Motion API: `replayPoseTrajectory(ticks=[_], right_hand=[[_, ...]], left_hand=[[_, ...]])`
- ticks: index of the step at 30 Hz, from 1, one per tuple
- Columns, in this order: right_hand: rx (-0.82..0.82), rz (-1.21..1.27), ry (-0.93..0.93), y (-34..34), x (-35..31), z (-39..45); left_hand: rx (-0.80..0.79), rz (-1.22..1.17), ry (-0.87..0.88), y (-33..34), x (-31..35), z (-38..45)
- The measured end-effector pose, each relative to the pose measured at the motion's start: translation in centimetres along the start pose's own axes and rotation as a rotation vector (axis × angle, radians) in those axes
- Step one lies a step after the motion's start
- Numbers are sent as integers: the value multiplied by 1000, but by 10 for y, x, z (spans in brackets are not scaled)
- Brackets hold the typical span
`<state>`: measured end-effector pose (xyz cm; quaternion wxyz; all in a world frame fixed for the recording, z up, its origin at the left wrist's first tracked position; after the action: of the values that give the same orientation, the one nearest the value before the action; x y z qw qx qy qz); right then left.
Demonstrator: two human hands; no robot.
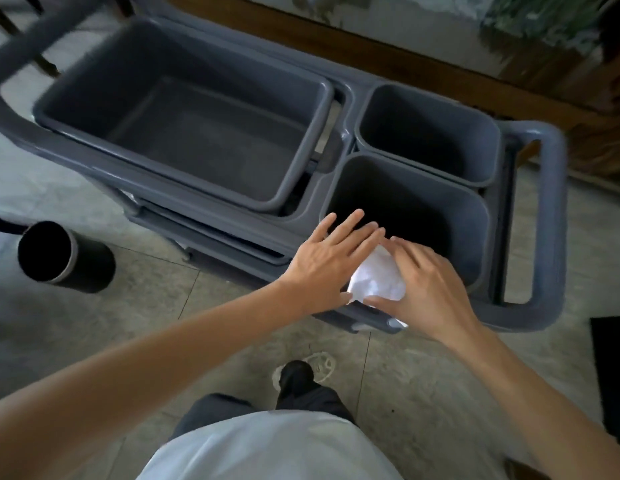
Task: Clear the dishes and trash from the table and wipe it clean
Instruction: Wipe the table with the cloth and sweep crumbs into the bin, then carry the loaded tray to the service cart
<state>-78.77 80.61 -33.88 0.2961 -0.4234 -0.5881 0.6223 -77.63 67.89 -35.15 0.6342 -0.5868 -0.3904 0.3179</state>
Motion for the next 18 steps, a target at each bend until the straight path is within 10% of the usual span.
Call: replayPoseTrajectory(ticks=[18], right_hand=[[65,161,-727,-27,-458,70]], left_hand=[[278,85,-915,-137,-234,-459]])
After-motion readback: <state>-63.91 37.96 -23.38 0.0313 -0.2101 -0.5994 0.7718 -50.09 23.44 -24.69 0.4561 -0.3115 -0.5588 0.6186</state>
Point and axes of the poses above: each hand's wrist, its own z-axis towards the middle knuckle, its own y-axis out of the palm, x = y × z, the point moved 9 cm from there along z, towards the middle knuckle, and after that the axes turned 4 degrees about -x, right-handed, at the moved point
